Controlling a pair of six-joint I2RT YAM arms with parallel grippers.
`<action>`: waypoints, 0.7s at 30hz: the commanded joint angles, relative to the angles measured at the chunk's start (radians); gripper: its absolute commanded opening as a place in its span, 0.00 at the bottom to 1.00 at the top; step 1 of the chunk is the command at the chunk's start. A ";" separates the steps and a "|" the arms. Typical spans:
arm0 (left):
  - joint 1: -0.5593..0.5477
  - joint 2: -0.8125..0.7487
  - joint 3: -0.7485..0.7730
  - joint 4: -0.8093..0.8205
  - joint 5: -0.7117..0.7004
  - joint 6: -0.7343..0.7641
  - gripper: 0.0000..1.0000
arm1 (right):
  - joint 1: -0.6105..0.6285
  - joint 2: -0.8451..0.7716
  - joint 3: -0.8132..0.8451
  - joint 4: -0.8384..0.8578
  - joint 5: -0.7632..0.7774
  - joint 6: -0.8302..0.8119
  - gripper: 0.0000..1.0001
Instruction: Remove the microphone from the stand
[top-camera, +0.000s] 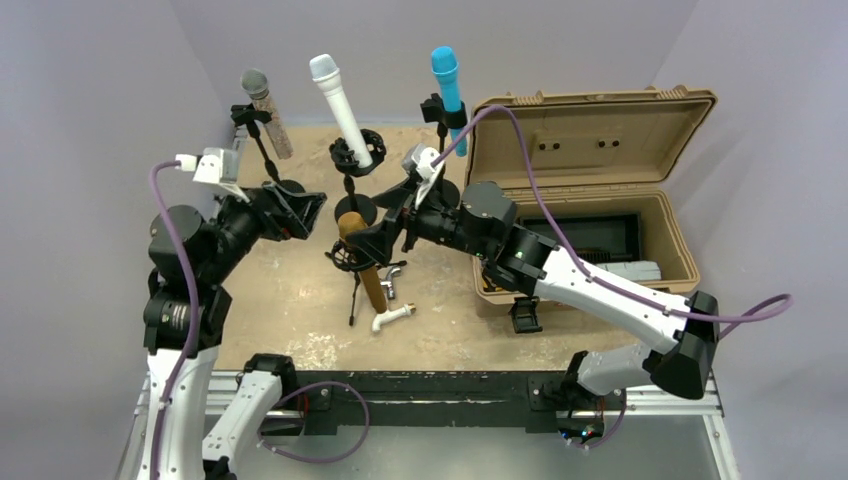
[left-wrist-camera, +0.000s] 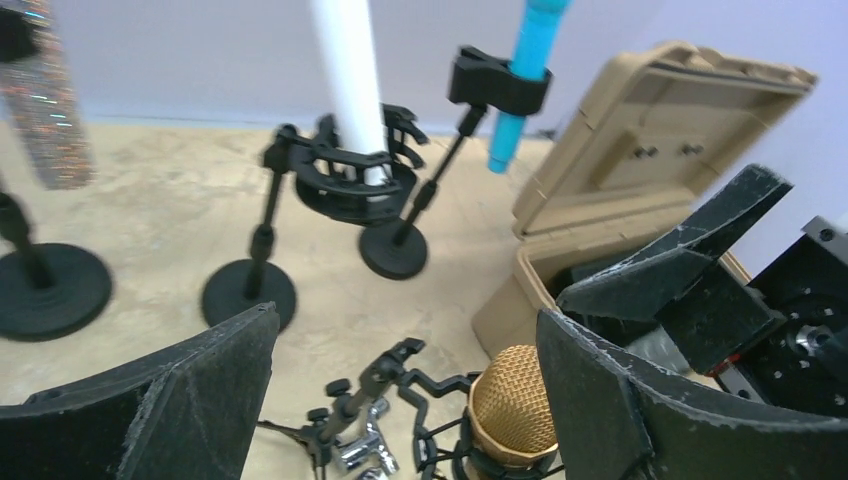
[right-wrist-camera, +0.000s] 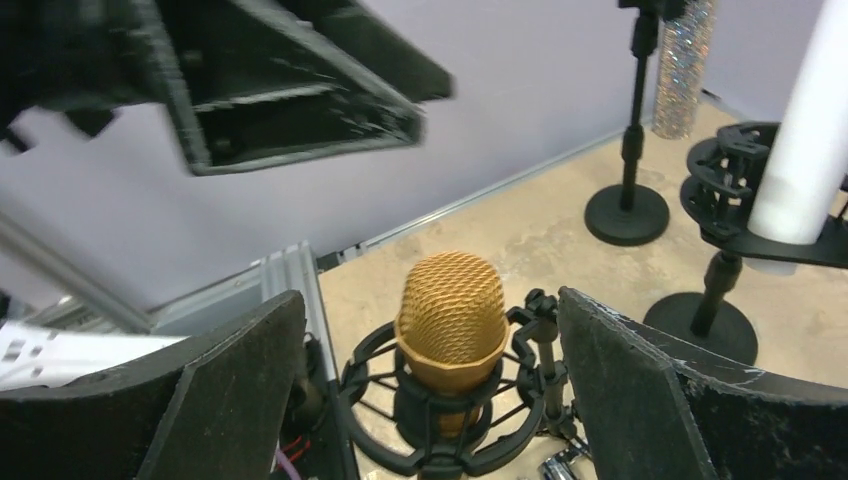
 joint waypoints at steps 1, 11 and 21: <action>-0.006 -0.082 0.014 -0.012 -0.239 0.017 0.97 | 0.019 0.042 0.077 -0.039 0.172 0.050 0.93; -0.006 -0.099 -0.011 0.012 -0.252 0.001 0.97 | 0.053 0.083 0.090 -0.036 0.190 0.068 0.81; -0.006 -0.089 -0.008 0.009 -0.250 0.002 0.97 | 0.078 0.107 0.102 -0.047 0.196 0.063 0.70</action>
